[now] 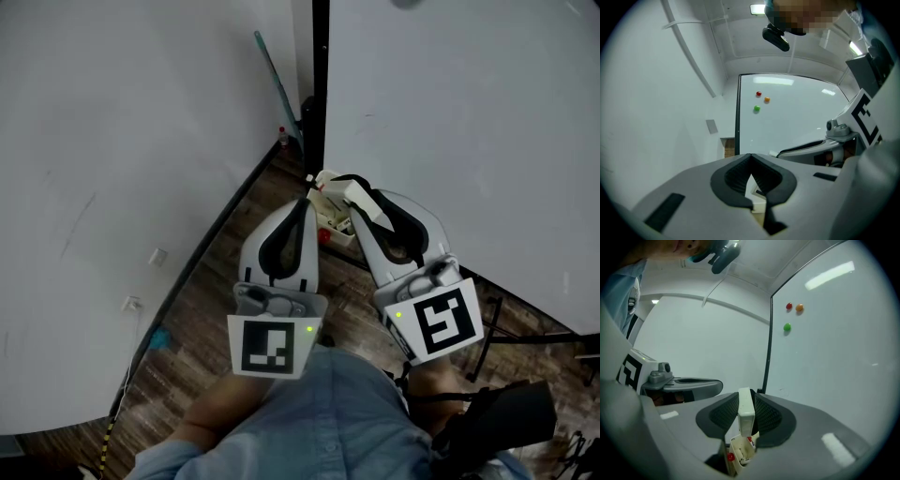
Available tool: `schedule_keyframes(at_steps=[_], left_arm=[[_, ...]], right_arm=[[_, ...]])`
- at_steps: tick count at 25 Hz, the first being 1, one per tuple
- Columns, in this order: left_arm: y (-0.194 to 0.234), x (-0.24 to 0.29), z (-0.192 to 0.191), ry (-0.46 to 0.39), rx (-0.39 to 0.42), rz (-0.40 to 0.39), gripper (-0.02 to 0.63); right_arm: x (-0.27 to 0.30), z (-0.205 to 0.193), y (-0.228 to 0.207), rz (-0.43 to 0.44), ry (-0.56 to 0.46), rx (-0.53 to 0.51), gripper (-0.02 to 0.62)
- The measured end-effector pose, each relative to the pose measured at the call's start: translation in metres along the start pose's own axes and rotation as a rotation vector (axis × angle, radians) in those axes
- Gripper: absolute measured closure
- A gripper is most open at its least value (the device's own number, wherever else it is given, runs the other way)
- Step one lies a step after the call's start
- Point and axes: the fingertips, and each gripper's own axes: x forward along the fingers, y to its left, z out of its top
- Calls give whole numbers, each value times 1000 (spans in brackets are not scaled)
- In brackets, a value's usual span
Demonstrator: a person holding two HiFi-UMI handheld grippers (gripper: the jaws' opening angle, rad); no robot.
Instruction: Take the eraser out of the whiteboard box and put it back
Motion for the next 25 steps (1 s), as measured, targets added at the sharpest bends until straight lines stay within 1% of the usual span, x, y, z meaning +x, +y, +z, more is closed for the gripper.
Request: schedule_keyframes(at_steps=[4, 8, 19, 25], left_arm=[[-3, 1, -1, 13, 25, -13, 601], [-1, 1, -2, 7, -1, -16, 601], [4, 4, -6, 10, -8, -9, 601], [10, 8, -10, 18, -24, -15, 601]], right_arm=[[0, 0, -1, 0, -2, 3, 492], [1, -2, -2, -2, 0, 9, 492], [6, -10, -3, -4, 19, 18, 492], [16, -22, -3, 8, 54, 26, 492]])
